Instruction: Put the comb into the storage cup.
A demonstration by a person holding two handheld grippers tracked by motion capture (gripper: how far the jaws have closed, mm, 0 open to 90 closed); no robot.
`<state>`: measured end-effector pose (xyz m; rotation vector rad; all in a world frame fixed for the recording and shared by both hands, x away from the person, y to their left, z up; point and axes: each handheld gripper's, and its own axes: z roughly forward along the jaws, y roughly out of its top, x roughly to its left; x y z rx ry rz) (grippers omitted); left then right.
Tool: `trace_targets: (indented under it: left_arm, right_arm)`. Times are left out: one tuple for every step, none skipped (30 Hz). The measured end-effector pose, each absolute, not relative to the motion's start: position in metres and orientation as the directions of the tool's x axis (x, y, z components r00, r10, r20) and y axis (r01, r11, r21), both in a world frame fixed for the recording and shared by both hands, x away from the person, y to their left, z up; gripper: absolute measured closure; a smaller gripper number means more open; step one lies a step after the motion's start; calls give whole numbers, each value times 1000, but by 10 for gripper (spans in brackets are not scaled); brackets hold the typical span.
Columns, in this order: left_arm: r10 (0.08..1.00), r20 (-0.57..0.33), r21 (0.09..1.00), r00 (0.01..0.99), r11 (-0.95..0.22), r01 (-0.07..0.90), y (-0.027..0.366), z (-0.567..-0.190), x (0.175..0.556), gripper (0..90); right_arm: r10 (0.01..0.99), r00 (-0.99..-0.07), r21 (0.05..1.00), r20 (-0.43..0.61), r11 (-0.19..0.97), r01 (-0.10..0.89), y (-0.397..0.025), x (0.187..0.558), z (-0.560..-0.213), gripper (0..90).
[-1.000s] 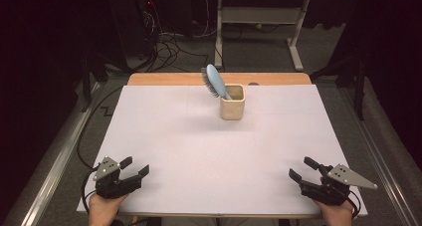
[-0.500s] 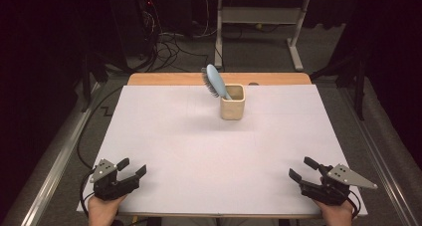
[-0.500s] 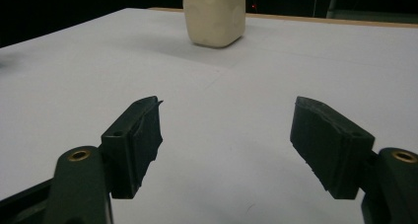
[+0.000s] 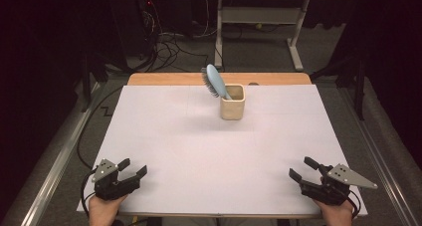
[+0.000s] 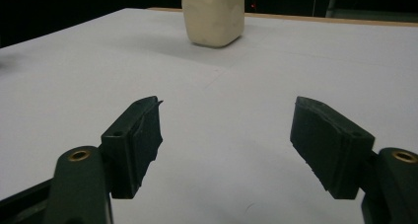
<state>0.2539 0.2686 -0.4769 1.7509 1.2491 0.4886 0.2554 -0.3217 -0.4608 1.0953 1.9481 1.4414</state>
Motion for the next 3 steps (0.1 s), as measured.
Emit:
trace_targets:
  left_arm:
    - [894,-176,839,412,-83,538,269,-477,254,281]
    - [894,-175,840,413,-83,537,269,-477,254,281]
    - [893,-176,840,414,-83,536,269,-477,254,281]
  right_arm:
    - [820,-566,940,81,126,318,-322,255,-461,281]
    - [820,-566,940,80,127,317,-322,255,-461,281]
    - [819,-568,940,79,128,316,-322,255,-461,281]
